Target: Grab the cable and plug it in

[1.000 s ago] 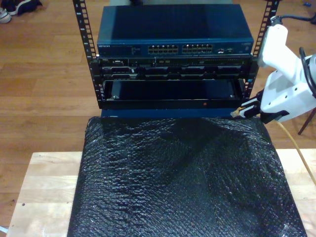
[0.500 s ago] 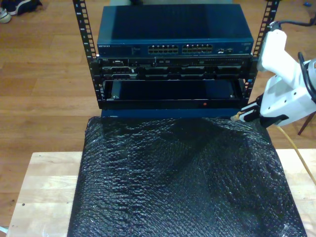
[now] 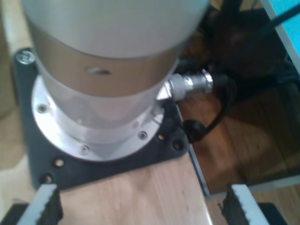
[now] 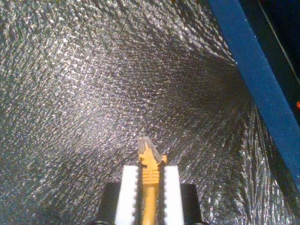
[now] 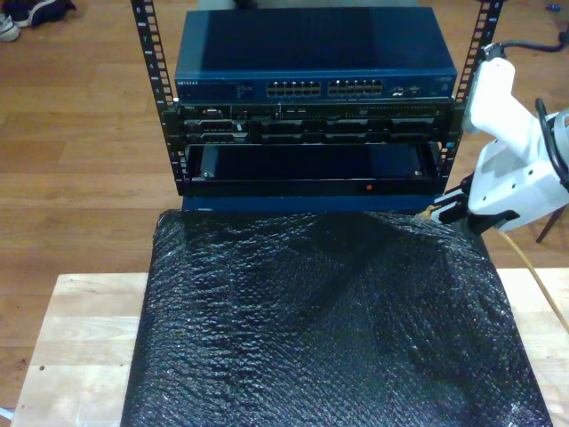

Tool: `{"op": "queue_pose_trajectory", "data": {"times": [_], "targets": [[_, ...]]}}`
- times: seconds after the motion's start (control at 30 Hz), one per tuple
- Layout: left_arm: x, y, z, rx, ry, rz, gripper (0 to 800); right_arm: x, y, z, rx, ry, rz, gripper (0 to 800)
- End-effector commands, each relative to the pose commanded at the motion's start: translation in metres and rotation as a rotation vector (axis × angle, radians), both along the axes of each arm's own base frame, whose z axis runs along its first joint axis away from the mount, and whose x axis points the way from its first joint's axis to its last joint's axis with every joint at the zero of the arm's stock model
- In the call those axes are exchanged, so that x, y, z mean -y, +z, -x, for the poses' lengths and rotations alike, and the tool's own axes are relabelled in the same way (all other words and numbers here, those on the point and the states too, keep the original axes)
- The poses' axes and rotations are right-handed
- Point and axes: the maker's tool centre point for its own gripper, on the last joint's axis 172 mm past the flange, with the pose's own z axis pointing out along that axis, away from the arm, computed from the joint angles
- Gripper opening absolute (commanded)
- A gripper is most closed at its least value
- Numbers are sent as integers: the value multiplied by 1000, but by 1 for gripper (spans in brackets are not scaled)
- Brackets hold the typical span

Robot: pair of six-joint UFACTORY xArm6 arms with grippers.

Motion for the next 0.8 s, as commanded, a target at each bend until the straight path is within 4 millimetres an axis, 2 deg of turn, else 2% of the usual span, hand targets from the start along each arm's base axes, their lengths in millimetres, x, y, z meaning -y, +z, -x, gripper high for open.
{"op": "queue_pose_trajectory", "data": {"times": [0.13,0.37,0.8], "targets": [[-3,-5,-1,20,-15,-12,800,0,0,0,0,0,0,0],[-12,-36,11,69,-2,-74,800,-1,1,0,2,1,-1,0],[-13,-59,10,111,16,-121,800,-2,3,-2,7,-2,-5,0]]}}
